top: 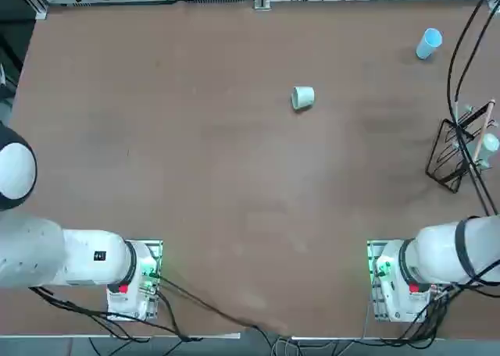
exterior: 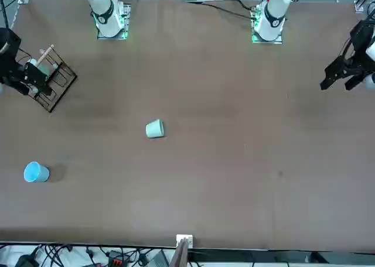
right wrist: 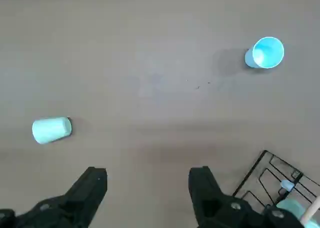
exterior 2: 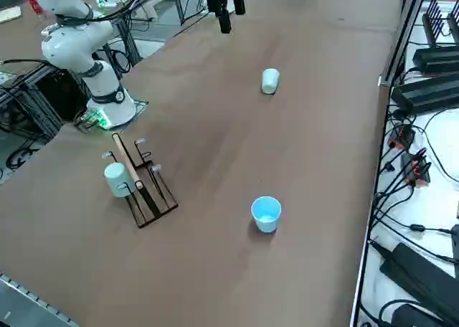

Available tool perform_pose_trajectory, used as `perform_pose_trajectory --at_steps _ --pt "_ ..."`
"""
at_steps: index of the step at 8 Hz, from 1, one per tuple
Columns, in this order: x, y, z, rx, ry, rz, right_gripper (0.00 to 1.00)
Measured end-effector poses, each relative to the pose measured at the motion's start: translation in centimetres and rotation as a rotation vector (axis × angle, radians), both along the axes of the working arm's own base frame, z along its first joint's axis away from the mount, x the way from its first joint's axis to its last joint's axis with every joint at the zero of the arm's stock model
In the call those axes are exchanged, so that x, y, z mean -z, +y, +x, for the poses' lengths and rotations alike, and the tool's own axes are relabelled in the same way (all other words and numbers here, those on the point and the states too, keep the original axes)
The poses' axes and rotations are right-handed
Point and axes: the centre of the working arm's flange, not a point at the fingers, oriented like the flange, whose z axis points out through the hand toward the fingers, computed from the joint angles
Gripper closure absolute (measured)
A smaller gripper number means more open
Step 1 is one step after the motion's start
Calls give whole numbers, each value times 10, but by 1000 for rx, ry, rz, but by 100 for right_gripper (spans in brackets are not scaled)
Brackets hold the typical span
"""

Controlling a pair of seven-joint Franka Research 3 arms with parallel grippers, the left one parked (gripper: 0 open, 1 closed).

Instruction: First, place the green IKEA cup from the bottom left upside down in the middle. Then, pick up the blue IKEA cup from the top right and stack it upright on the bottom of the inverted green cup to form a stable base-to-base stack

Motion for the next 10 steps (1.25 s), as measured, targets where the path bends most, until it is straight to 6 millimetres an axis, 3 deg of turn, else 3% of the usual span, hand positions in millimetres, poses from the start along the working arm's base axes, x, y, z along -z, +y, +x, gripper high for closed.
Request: perform_pose_trajectory --at_steps 3,10 --pt "1 5 -1 -63 4 -3 0" --pt "33 65 11 -232 54 2 0"
